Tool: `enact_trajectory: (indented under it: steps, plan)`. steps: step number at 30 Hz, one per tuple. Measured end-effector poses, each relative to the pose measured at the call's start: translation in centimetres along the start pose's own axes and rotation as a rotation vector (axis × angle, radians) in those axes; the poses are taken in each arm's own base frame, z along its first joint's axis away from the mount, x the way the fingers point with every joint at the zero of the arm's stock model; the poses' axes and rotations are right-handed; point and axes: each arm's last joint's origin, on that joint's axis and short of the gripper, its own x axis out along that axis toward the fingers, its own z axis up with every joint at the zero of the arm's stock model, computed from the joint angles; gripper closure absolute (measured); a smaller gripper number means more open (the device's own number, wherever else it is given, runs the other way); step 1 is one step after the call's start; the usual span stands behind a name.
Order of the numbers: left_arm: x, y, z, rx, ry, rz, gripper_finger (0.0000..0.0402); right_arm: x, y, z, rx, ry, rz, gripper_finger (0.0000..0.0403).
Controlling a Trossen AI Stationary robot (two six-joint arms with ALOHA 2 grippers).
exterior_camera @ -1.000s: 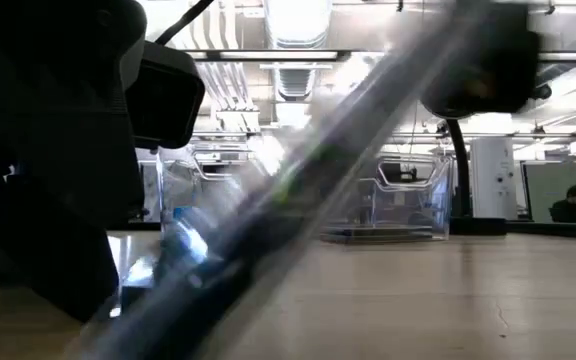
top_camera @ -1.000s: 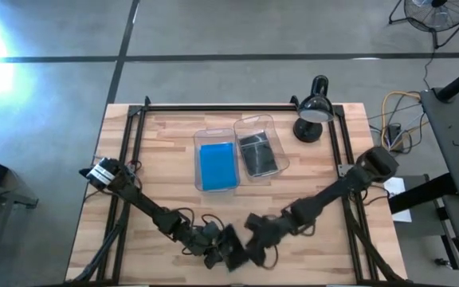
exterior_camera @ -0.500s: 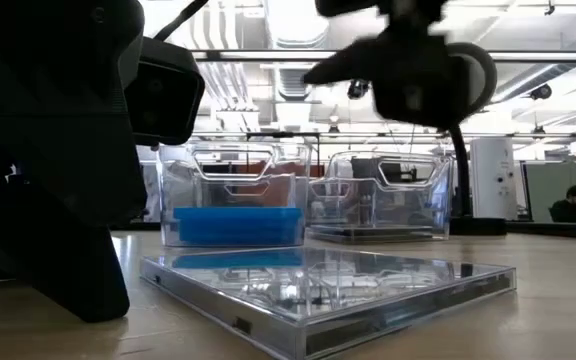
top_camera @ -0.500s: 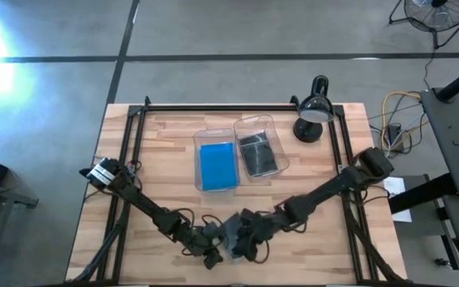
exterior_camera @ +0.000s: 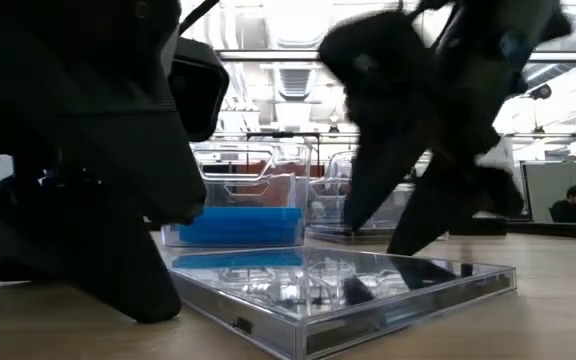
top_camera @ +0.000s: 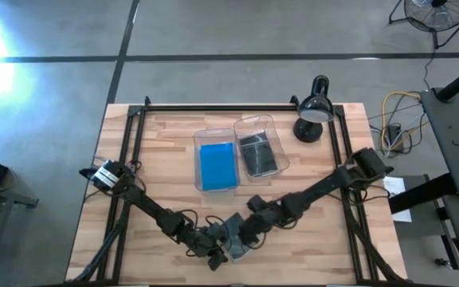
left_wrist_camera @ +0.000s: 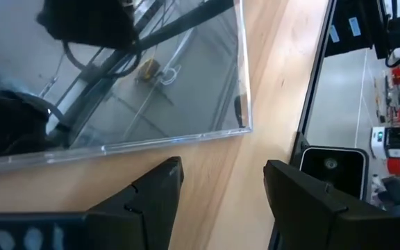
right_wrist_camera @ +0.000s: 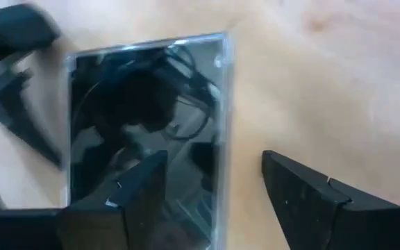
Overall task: Pick & place jewel cases by type
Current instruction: Put the black CD case into the right transparent bin
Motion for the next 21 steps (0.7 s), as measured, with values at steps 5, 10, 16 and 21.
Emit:
enact_trajectory:
  steps: [5,10,16,21]
  plan:
    - [0.1,0.4,0.2,0.02,-0.001,0.02,0.0209,1.7,0.5,-0.4,-0.019,0.073,0.061,0.0172]
    - [1.0,1.6,-0.1,0.035,0.027,0.06,0.0209,1.5,1.6,-0.2,-0.117,0.139,0.091,0.0172]
    - [2.0,3.0,-0.9,0.051,0.097,0.093,0.0209,-2.1,3.5,1.1,-0.191,0.124,0.194,0.0172]
    - [2.3,3.4,-1.0,0.05,0.107,0.103,0.0209,-4.7,5.5,1.9,-0.188,0.096,0.369,0.0172]
